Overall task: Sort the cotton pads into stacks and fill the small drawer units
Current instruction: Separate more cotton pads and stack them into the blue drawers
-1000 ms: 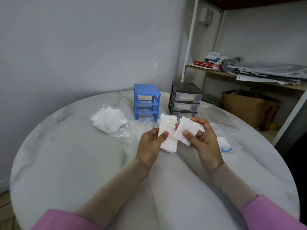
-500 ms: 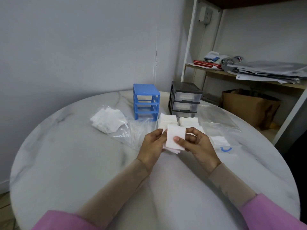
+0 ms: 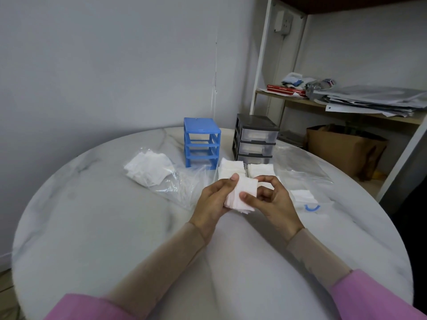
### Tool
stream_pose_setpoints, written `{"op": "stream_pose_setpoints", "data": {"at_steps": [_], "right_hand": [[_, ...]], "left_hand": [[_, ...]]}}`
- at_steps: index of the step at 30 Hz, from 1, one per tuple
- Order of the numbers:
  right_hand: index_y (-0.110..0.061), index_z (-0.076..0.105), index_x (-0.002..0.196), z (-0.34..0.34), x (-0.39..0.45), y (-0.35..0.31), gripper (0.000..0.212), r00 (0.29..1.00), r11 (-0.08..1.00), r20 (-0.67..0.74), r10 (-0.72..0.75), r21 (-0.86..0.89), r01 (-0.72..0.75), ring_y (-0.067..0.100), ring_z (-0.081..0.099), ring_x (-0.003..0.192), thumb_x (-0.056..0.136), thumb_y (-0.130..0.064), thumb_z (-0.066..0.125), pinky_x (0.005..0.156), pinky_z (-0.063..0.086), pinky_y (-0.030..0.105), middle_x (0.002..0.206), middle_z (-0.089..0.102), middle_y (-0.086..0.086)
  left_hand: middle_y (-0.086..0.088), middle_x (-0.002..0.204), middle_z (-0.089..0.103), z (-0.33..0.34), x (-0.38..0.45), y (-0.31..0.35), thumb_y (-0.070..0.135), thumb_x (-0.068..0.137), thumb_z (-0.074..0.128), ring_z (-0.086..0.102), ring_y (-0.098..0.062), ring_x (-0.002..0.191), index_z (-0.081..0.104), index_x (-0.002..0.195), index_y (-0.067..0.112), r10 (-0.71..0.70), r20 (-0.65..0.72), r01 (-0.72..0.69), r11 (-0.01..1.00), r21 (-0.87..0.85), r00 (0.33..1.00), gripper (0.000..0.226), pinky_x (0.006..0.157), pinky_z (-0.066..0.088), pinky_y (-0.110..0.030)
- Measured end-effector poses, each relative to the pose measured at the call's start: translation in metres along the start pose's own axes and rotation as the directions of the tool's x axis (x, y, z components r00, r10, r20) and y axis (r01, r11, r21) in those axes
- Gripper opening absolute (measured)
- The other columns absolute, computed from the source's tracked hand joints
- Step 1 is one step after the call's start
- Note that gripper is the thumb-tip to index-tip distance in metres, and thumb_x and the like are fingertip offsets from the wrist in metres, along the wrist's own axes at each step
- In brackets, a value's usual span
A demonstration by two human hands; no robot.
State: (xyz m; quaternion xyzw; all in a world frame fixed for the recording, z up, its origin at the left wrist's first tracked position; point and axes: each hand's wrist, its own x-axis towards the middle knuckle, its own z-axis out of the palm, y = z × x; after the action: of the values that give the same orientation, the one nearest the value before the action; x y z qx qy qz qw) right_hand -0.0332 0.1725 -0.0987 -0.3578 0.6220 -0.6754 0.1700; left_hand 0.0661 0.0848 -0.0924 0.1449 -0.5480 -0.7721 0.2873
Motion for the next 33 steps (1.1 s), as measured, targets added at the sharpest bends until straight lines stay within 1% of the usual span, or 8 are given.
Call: {"op": "stream_pose_setpoints", "data": {"at_steps": [4,11,14,17,24,26,28,33], "right_hand": [[-0.02,0.05,0.096,-0.001,0.0,0.0,0.035,1.0,0.999,0.002,-0.003,-0.042,0.003,-0.001,0.053,0.051,0.075,-0.004,0.073,0.053,0.044,0.01,0.053,0.056,-0.009],[-0.011,0.06,0.104,-0.008,0.0,-0.002,0.023,0.997,0.989,0.056,0.056,-0.142,-0.047,0.015,0.057,0.085,0.084,-0.02,0.066,0.059,0.044,0.008,0.098,0.064,0.003],[-0.005,0.062,0.104,-0.014,0.001,-0.005,0.022,0.993,0.991,0.076,0.095,-0.1,-0.087,0.019,0.061,0.091,0.085,-0.015,0.065,0.073,0.051,0.022,0.099,0.066,0.007],[0.01,0.057,0.107,-0.026,0.002,-0.011,0.027,0.991,0.995,0.092,0.094,-0.025,-0.092,0.018,0.062,0.089,0.086,-0.005,0.061,0.073,0.053,0.019,0.101,0.064,0.013],[-0.001,0.059,0.107,-0.075,0.012,-0.031,0.018,0.999,0.987,-0.006,-0.035,-0.154,0.034,0.013,0.06,0.084,0.089,0.0,0.055,0.069,0.053,0.015,0.102,0.062,0.011],[-0.002,0.061,0.11,-0.095,0.019,-0.033,0.02,0.995,0.952,-0.036,-0.09,-0.296,0.075,0.017,0.059,0.087,0.09,-0.003,0.055,0.073,0.051,0.017,0.102,0.063,0.007],[-0.013,0.062,0.106,-0.115,0.029,-0.033,0.016,0.991,0.863,-0.017,-0.132,-0.495,0.106,0.016,0.057,0.093,0.092,-0.009,0.055,0.082,0.045,0.023,0.103,0.063,-0.001],[-0.016,0.062,0.11,-0.148,0.049,-0.026,0.02,0.989,0.684,0.146,0.02,-0.723,0.093,0.017,0.054,0.104,0.096,-0.013,0.049,0.092,0.042,0.029,0.112,0.061,-0.001]], "left_hand": [[-0.003,0.088,0.071,0.0,-0.002,0.0,0.004,0.089,0.055,0.069,-0.01,0.074,0.061,0.104,0.003,0.043,0.025,-0.043,0.999,-0.002,0.999,0.017,0.063,0.057,-0.022],[-0.012,0.105,0.069,0.001,0.001,0.0,0.008,0.09,0.053,0.067,-0.017,0.09,0.062,0.112,0.001,0.078,0.032,-0.078,0.997,-0.016,0.996,0.024,0.077,0.057,-0.027],[0.002,0.085,0.073,0.006,0.002,0.0,0.007,0.09,0.053,0.069,-0.009,0.079,0.066,0.095,0.009,0.1,0.053,-0.101,0.995,0.024,0.994,0.014,0.071,0.057,-0.023],[0.001,0.082,0.071,0.014,0.008,-0.001,0.006,0.089,0.056,0.066,-0.01,0.078,0.066,0.089,0.008,0.152,0.044,-0.156,0.983,0.097,0.987,0.01,0.074,0.055,-0.021],[0.0,0.08,0.064,0.051,0.037,-0.006,0.003,0.083,0.065,0.06,-0.007,0.071,0.062,0.093,0.007,0.178,0.043,-0.183,0.939,0.29,0.983,0.011,0.063,0.049,-0.012],[-0.002,0.087,0.062,0.063,0.044,-0.011,0.004,0.083,0.066,0.057,-0.01,0.076,0.06,0.102,0.01,0.204,0.046,-0.204,0.881,0.427,0.978,0.021,0.065,0.047,-0.01],[-0.004,0.107,0.058,0.072,0.048,-0.018,0.006,0.086,0.064,0.052,-0.012,0.087,0.053,0.122,0.01,0.273,0.083,-0.261,0.722,0.64,0.958,0.037,0.077,0.045,-0.014],[0.003,0.135,0.045,0.08,0.048,-0.032,0.011,0.094,0.049,0.041,-0.014,0.123,0.039,0.138,0.02,0.345,0.236,-0.384,0.466,0.797,0.908,0.046,0.105,0.032,-0.025]]}}
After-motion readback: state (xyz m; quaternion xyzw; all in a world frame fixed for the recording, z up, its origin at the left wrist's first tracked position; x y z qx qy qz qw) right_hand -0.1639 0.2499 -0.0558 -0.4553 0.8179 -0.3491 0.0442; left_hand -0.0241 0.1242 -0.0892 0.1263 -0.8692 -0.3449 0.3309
